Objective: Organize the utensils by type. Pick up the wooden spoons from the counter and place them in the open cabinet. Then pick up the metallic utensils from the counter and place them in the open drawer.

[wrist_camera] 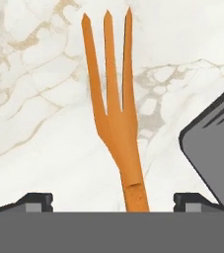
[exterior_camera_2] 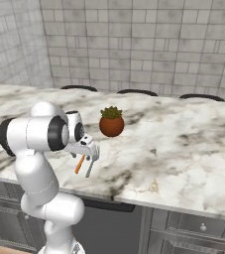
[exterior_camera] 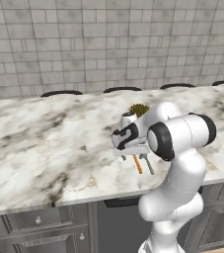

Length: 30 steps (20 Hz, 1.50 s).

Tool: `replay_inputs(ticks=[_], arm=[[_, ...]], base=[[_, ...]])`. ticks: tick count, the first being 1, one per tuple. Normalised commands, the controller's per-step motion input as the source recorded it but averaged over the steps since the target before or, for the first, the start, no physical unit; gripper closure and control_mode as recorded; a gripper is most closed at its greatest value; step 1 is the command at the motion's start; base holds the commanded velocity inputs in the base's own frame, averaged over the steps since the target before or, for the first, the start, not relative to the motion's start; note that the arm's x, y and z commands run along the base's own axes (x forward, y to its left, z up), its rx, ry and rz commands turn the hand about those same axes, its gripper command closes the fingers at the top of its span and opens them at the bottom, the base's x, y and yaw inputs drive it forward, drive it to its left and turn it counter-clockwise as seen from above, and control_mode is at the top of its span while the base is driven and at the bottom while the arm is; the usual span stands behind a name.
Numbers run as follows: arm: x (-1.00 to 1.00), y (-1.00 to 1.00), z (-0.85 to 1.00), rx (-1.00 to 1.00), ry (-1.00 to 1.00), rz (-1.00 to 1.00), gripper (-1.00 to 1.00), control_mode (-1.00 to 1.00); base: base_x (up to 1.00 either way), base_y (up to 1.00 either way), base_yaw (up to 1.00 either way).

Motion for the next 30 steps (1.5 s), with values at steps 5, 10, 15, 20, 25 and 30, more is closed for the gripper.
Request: replay_inputs(ticks=[5,10,15,20,25,30], arm=[[0.03,-0.04,-0.30,0.00,0.02,0.00,-1.00,-1.00],[0.00,-0.03,-0.29,0.00,0.00,0.00,-1.00,-1.00],[-0.04,-0.15,-0.37,0.00,0.00,0.00,-1.00,-1.00],[-0.13,-0.15,-0.40,0.00,0.00,0.00,1.00,-1.00],[-0.12,-0.18,-0.26,0.00,0.00,-0.02,1.00,-1.00],[-0.01,-0.12,-0.08,0.04,-0.03,-0.08,1.00,-1.00]], base=[[0.00,0.00,0.00],[0.00,0.00,0.00],[0.00,0.00,0.00],[0.00,0.00,0.00],[0.00,0.00,0.00],[0.00,0.00,0.00]])
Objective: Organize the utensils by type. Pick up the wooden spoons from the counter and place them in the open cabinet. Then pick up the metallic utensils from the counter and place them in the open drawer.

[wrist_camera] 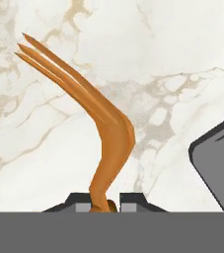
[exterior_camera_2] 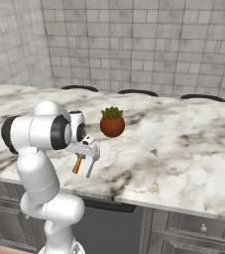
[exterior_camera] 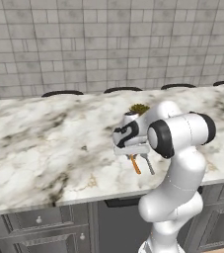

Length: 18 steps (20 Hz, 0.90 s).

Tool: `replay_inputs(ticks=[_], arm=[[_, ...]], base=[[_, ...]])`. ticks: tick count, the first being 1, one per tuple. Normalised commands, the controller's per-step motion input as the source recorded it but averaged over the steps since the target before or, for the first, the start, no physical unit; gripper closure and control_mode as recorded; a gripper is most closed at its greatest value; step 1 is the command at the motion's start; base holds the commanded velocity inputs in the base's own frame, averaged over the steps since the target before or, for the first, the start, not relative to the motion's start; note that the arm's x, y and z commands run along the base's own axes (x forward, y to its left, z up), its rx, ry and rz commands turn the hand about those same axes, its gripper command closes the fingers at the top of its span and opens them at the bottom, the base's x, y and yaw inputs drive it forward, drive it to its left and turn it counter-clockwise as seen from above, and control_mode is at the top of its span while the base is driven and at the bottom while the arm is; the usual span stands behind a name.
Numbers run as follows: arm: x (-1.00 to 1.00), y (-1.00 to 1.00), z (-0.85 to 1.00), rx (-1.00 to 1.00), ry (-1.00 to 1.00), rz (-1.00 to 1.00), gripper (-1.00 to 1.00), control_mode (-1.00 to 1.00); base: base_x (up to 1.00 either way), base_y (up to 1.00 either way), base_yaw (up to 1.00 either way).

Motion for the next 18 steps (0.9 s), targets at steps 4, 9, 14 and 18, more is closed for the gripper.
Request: replay_inputs(ticks=[4,9,14,18], arm=[[-0.02,-0.03,0.14,0.09,-0.08,-0.08,1.00,-1.00],[-0.08,-0.01,0.58,0.08,-0.07,-0.02,1.00,-1.00],[-0.25,-0.02,0.76,0.01,-0.01,0.00,1.00,-1.00],[-0.27,0.00,0.62,0.00,0.04,0.04,1.00,-1.00]], base=[[0.00,0.00,0.00],[0.00,0.00,0.00],[0.00,0.00,0.00],[0.00,0.00,0.00]])
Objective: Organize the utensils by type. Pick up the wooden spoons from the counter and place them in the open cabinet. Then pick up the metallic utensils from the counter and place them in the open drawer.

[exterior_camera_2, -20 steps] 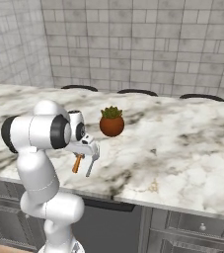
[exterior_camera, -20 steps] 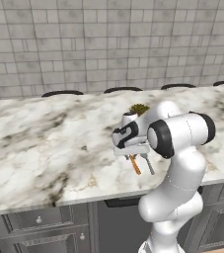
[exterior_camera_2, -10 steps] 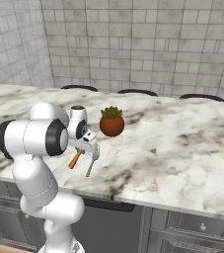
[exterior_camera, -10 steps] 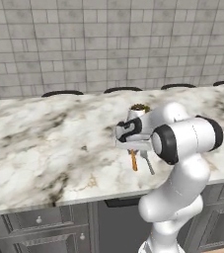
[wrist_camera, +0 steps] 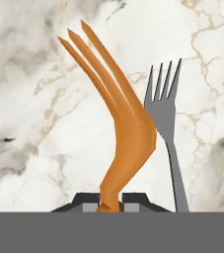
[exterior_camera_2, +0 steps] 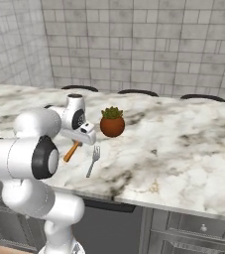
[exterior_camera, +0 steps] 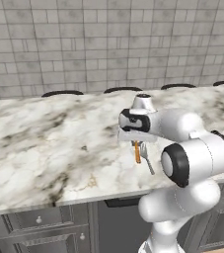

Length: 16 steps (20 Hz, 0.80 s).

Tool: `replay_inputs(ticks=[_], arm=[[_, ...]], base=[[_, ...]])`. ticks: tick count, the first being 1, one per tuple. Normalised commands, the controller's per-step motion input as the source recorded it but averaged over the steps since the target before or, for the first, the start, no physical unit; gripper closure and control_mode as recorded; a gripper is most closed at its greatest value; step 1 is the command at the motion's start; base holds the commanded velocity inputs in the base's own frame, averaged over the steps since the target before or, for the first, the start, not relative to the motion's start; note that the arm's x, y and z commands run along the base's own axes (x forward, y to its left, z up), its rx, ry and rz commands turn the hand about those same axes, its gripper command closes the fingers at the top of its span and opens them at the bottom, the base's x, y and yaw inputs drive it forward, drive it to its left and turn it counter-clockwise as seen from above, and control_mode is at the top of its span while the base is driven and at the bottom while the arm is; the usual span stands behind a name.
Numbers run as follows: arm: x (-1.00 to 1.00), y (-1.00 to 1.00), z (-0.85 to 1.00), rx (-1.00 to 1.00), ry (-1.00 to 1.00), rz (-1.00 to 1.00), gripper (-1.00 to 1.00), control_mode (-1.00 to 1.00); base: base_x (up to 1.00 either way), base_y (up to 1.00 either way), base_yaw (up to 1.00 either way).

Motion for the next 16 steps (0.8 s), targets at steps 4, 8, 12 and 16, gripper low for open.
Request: replay_inputs(ticks=[4,8,12,16], arm=[[-0.34,-0.06,0.49,0.00,0.02,0.13,1.00,-1.00],[-0.34,-0.07,0.32,-0.08,0.00,0.17,1.00,-1.00],[-0.32,-0.03,0.25,-0.10,0.02,0.18,1.00,-1.00],[-0.12,-0.04,0.02,-0.08,0.09,0.06,1.00,-1.00]], base=[[0.00,0.00,0.00],[0.00,0.00,0.00],[0.00,0.00,0.00],[0.00,0.00,0.00]])
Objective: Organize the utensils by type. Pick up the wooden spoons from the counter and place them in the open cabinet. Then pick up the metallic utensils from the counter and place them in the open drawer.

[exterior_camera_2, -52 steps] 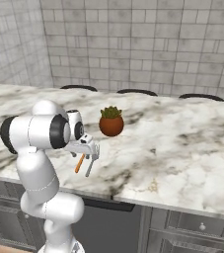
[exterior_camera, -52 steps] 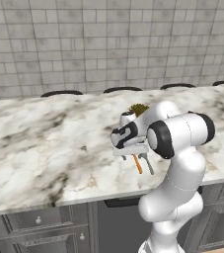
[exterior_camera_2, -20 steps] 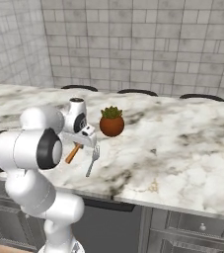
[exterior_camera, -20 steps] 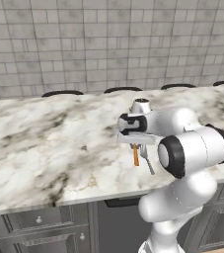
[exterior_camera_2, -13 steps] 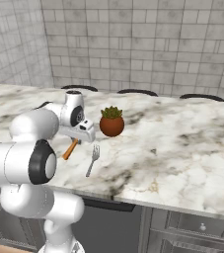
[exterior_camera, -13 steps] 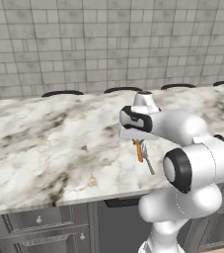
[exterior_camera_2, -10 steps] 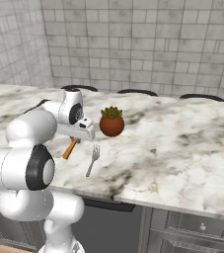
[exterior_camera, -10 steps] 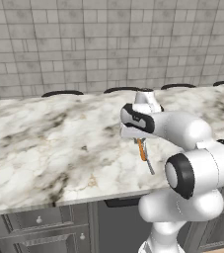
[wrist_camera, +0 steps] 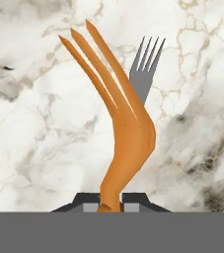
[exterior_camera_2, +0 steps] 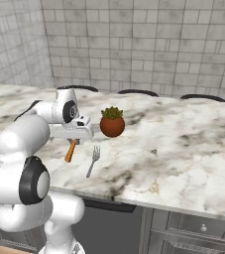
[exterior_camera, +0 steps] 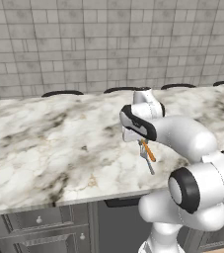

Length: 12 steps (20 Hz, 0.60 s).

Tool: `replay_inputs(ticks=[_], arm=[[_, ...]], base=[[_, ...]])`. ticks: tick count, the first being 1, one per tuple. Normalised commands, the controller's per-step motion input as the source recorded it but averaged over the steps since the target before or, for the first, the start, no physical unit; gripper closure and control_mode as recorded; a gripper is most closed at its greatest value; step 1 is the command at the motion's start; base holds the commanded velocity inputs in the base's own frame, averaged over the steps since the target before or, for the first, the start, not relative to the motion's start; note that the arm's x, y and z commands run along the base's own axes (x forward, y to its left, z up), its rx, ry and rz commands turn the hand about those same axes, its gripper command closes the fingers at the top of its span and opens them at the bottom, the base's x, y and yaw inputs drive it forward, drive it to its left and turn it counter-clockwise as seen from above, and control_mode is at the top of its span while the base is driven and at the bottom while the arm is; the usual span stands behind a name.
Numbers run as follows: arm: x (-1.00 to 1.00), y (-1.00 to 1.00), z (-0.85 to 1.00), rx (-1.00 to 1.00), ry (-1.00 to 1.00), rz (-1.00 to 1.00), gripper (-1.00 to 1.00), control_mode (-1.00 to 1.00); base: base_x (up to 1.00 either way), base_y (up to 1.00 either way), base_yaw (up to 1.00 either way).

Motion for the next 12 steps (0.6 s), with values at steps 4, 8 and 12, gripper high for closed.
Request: replay_inputs(ticks=[4,8,12], arm=[[0.00,0.00,0.00,0.00,0.00,0.00,1.00,1.00],[0.00,0.00,0.00,0.00,0.00,0.00,1.00,1.00],[0.00,0.00,0.00,0.00,0.00,0.00,1.00,1.00]], base=[[0.00,0.00,0.00],[-0.39,-0.15,0.09],[-0.63,-0.43,0.28]])
